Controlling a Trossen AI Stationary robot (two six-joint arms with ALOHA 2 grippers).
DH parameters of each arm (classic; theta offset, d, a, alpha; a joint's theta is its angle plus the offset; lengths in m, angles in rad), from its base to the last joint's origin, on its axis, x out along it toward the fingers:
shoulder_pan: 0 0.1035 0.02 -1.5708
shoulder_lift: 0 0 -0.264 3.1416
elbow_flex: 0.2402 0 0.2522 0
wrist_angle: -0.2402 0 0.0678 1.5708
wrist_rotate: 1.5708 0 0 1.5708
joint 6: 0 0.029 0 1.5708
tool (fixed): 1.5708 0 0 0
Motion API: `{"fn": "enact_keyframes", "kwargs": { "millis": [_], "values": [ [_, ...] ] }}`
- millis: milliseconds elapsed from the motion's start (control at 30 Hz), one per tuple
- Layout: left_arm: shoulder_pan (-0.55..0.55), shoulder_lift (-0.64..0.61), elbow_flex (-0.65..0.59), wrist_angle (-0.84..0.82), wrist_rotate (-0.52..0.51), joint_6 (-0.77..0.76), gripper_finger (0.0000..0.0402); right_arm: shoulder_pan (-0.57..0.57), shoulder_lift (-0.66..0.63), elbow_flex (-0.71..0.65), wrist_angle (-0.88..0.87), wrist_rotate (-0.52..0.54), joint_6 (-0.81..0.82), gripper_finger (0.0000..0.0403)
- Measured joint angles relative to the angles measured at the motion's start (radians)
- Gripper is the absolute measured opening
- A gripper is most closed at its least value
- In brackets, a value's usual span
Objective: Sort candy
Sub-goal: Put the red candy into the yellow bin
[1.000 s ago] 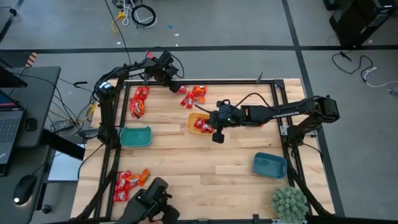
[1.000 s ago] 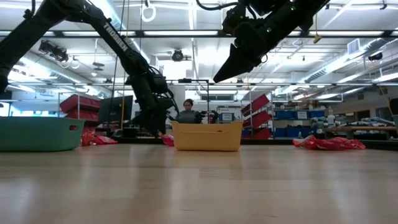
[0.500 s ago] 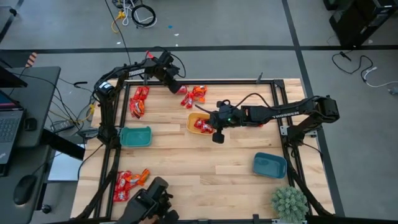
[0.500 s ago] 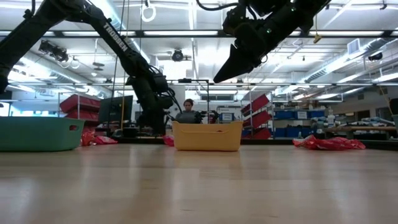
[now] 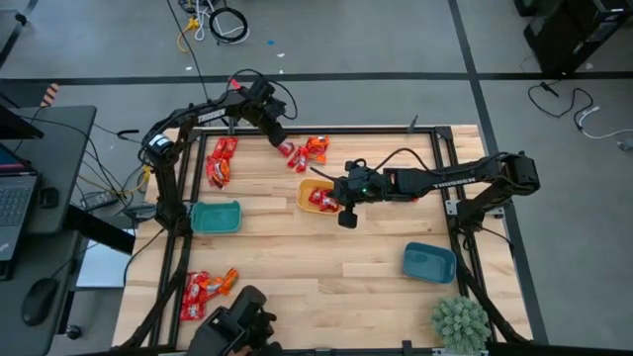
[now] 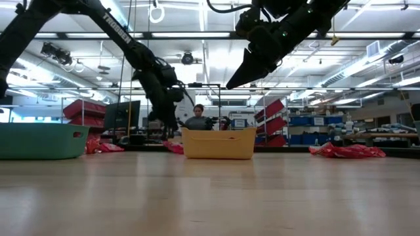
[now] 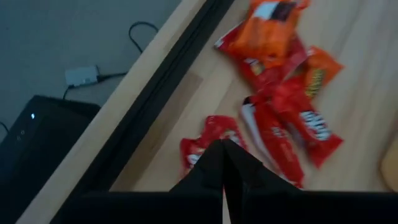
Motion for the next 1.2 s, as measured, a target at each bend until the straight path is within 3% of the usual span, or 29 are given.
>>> {"fn": "enact_keyframes", "kwargs": {
  "millis": [167, 267, 400, 633, 800, 1033, 1200],
  "values": [
    [-0.029, -0.029, 0.000, -0.051, -0.010, 0.012, 0.0004, 0.000, 0.000, 0.000, 0.000, 0.000, 0.000, 0.0000],
    [-0.049, -0.013, 0.000, -0.077, -0.109, 0.013, 0.0025, 0.000, 0.000, 0.000, 0.000, 0.000, 0.000, 0.0000],
    [-0.076, 0.010, -0.001, -0.074, -0.239, 0.009, 0.0075, 0.000, 0.000, -0.001, 0.001, 0.000, 0.003, 0.0000],
    [-0.089, 0.048, -0.001, -0.062, -0.260, 0.011, 0.0176, 0.000, 0.000, -0.001, 0.002, -0.001, 0.006, 0.0000],
    [-0.075, 0.086, -0.001, -0.058, -0.266, 0.013, 0.0224, 0.000, 0.000, -0.001, -0.002, -0.001, 0.007, 0.0000],
    [-0.065, 0.141, -0.001, -0.027, -0.261, 0.013, 0.0229, 0.001, 0.000, -0.001, -0.003, -0.001, 0.007, 0.0000],
    [-0.069, 0.148, 0.000, -0.013, -0.260, 0.038, 0.0175, 0.001, 0.000, -0.001, -0.003, -0.001, 0.007, 0.0000]
  ]
}}
